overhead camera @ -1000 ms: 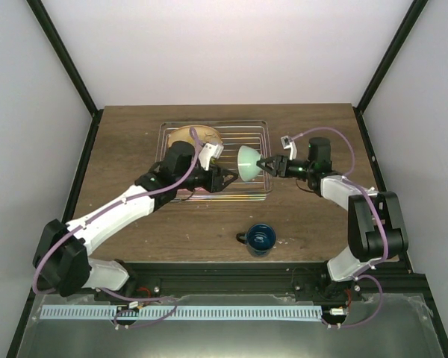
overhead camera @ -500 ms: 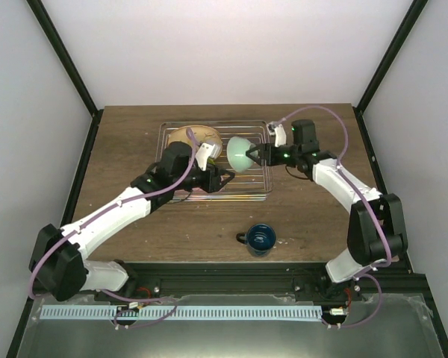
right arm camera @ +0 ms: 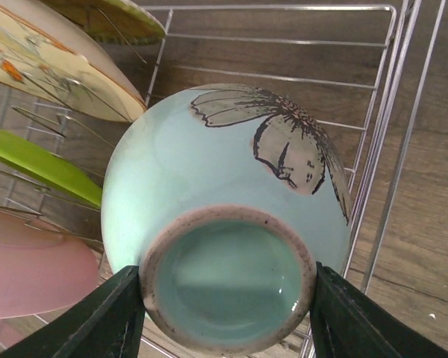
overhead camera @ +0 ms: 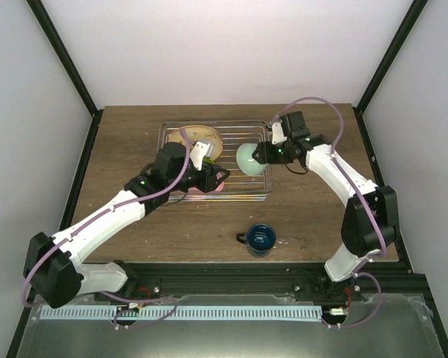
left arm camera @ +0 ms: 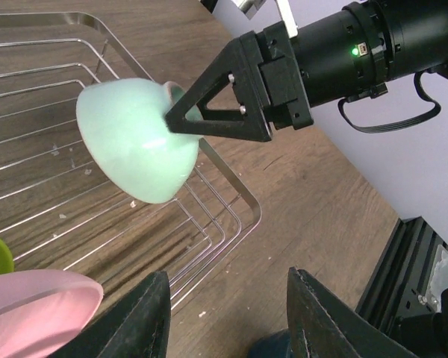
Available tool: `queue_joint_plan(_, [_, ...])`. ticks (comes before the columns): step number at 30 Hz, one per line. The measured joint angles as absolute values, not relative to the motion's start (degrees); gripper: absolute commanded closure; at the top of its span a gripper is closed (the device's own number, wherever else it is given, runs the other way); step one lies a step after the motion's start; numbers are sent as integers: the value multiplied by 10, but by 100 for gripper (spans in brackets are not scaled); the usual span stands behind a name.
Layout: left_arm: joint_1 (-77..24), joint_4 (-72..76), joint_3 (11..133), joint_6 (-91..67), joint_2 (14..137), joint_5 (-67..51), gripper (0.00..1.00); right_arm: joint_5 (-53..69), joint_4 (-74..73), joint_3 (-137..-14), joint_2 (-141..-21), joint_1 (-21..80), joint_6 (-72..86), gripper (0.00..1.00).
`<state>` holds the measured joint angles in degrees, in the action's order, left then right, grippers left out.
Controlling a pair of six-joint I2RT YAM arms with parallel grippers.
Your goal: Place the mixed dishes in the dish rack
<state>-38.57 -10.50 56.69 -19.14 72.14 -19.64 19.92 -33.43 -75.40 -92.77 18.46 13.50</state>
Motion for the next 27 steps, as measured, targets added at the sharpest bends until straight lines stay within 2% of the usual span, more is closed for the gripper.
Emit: queue_joint_plan(27, [-386, -117, 567, -188, 722, -191, 55, 71, -474, -814, -1010, 280, 92, 68])
